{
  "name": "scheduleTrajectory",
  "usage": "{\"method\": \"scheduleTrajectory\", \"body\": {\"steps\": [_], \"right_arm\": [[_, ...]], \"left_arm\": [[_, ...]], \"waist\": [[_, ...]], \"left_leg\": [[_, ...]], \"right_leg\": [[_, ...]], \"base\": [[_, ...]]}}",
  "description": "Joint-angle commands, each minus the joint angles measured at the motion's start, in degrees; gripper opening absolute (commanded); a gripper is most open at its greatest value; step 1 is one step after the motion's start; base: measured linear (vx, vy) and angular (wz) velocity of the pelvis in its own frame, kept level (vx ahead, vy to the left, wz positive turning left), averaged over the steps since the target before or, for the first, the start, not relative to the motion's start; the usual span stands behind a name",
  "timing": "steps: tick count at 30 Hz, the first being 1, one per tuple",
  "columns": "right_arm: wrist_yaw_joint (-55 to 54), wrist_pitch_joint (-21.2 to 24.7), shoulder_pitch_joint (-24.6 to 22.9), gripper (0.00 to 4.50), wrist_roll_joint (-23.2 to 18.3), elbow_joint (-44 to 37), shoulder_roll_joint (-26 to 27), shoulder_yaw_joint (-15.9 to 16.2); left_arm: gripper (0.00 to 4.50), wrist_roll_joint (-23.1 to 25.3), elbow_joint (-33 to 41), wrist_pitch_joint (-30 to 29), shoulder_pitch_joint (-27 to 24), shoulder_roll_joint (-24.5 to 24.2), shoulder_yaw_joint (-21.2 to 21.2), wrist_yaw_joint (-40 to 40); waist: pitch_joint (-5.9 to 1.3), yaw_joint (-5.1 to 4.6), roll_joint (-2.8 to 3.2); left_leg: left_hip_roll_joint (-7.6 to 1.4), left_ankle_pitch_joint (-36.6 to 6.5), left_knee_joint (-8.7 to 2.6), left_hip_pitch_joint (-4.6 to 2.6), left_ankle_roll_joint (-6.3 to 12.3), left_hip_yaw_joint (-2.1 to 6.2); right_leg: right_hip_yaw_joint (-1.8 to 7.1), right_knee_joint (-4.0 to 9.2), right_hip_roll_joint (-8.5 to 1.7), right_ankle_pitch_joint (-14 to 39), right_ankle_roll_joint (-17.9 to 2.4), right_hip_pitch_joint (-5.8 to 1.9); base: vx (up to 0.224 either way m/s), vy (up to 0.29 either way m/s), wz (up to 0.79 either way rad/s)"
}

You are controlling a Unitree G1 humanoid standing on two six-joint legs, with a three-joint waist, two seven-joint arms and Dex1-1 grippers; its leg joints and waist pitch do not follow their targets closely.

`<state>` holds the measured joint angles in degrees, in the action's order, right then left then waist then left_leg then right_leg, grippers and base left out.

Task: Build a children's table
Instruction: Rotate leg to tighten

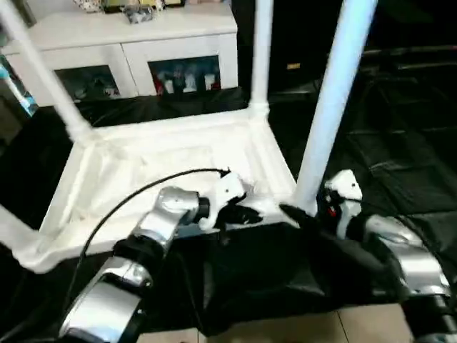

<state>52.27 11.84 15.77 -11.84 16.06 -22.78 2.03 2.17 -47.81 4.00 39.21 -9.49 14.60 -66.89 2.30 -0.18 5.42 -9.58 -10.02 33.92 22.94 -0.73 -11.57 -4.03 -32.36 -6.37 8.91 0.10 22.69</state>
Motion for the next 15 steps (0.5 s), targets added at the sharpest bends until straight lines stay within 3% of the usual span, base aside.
{"method": "scheduleTrajectory", "body": {"steps": [1, 5, 9, 12, 13, 15], "right_arm": [[4.95, 0.73, -0.38, 3.79, -1.87, -1.62, -0.10, 3.71], [7.54, 1.86, -0.42, 3.47, -3.49, -2.68, -1.47, 3.46], [8.72, 3.12, -0.65, 3.16, -3.87, -3.34, -1.36, 3.68], [7.52, 2.81, -0.94, 2.95, -2.73, -2.99, -0.49, 4.24], [4.33, 2.40, -0.74, 2.85, -1.21, -1.45, 0.64, 4.41], [-3.30, 2.18, 0.08, 2.68, 1.60, 1.82, 3.24, 3.80]], "left_arm": [[0.00, -1.49, 2.29, 0.83, -0.63, -0.13, 1.07, -3.32], [0.00, -1.98, 4.32, -0.18, -1.74, -1.66, 1.28, -6.62], [0.00, -2.16, 4.97, -0.59, -2.02, -2.22, 1.15, -7.03], [0.00, -2.28, 4.99, -0.74, -1.98, -1.88, 0.90, -6.25], [0.00, -2.55, 4.55, -1.18, -1.66, -0.94, 0.14, -4.65], [0.00, -1.69, 2.60, -1.43, -0.46, 0.58, -0.98, 0.85]], "waist": [[-3.73, 0.42, -1.33], [-3.92, 0.98, -1.16], [-3.88, 1.18, -1.26], [-3.82, 1.31, -1.34], [-3.77, 1.30, -1.74], [-3.66, 1.19, -1.53]], "left_leg": [[-3.61, -14.64, -4.23, -1.15, 7.07, 1.57], [-3.69, -12.72, -4.07, -1.19, 7.54, 1.48], [-3.66, -12.53, -4.00, -1.29, 7.42, 1.37], [-3.67, -13.32, -4.08, -1.37, 6.75, 1.34], [-3.67, -13.70, -4.12, -1.37, 6.42, 1.31], [-3.61, -14.20, -4.23, -1.35, 5.51, 1.40]], "right_leg": [[1.62, 3.44, -2.53, 15.38, -13.20, -2.22], [1.60, 2.91, -2.44, 11.92, -14.37, -2.27], [1.63, 2.86, -2.52, 11.80, -14.74, -2.24], [1.67, 3.03, -2.49, 13.61, -14.26, -2.14], [1.70, 3.14, -2.51, 14.39, -14.01, -2.12], [1.77, 3.16, -2.54, 15.86, -13.61, -1.95]], "base": [[0.000, 0.000, 0.00], [0.000, 0.000, 0.00], [0.000, 0.000, 0.00], [0.000, 0.000, 0.00], [0.000, 0.000, 0.00], [0.000, 0.000, 0.00]]}}
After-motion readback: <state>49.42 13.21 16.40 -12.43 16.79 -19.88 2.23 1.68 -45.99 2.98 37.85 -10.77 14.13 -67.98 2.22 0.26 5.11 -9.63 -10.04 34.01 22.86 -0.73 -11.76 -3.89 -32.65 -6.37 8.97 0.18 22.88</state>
